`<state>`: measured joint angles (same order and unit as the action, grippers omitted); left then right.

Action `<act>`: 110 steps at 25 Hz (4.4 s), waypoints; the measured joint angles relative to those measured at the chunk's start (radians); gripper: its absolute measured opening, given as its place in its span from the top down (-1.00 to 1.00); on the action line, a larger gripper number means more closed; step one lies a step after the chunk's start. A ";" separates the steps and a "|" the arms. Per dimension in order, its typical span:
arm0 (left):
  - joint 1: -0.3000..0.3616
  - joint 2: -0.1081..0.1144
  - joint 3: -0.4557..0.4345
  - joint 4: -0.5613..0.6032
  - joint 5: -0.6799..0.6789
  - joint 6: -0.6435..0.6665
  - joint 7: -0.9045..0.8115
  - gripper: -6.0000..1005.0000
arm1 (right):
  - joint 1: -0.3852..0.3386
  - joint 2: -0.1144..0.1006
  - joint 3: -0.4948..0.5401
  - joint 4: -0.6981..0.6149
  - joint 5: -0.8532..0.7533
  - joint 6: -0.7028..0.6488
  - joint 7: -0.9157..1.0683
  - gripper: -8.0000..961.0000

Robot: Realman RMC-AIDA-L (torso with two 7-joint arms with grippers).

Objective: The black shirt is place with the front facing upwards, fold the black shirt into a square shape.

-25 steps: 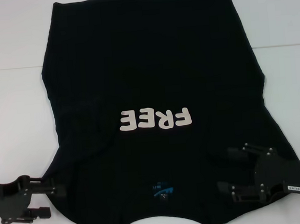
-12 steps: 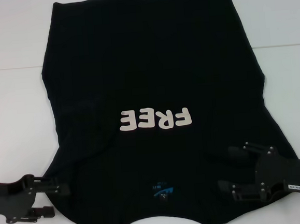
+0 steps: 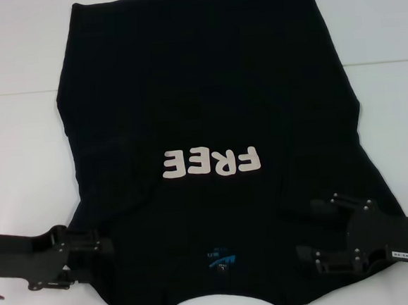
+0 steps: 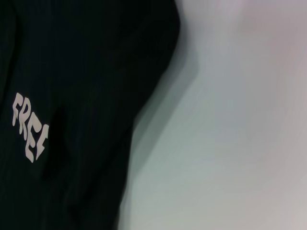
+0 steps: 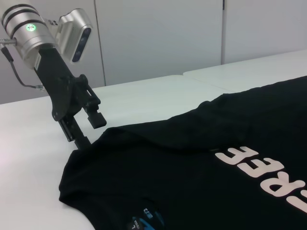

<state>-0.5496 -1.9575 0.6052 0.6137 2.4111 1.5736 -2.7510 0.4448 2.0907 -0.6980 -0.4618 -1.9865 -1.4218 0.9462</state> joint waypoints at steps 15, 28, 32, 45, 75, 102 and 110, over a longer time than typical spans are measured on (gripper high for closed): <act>-0.003 0.005 0.040 0.070 0.002 0.022 -0.006 -0.45 | -0.008 0.000 0.025 0.000 0.000 -0.029 0.000 -0.93; -0.023 -0.009 0.047 0.177 0.122 0.117 -0.134 -0.45 | -0.015 -0.003 0.053 -0.013 0.000 -0.035 0.000 -0.93; -0.036 -0.017 0.061 0.159 0.131 0.118 -0.137 -0.45 | -0.019 -0.003 0.055 -0.014 0.000 -0.034 0.001 -0.93; -0.042 -0.020 0.089 0.111 0.132 0.091 -0.134 -0.45 | -0.020 -0.003 0.061 -0.016 0.000 -0.039 0.000 -0.93; -0.081 -0.031 0.086 0.081 0.124 0.017 -0.117 -0.44 | -0.013 -0.003 0.061 -0.017 0.000 -0.037 0.006 -0.93; -0.081 -0.034 0.104 0.101 0.136 -0.020 -0.045 0.21 | -0.007 0.000 0.068 -0.052 0.000 -0.036 0.039 -0.93; -0.082 -0.038 0.102 0.101 0.150 -0.028 -0.043 0.76 | -0.006 0.000 0.069 -0.052 0.000 -0.037 0.041 -0.93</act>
<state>-0.6316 -1.9956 0.7073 0.7145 2.5612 1.5453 -2.7941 0.4387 2.0908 -0.6285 -0.5139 -1.9864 -1.4588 0.9875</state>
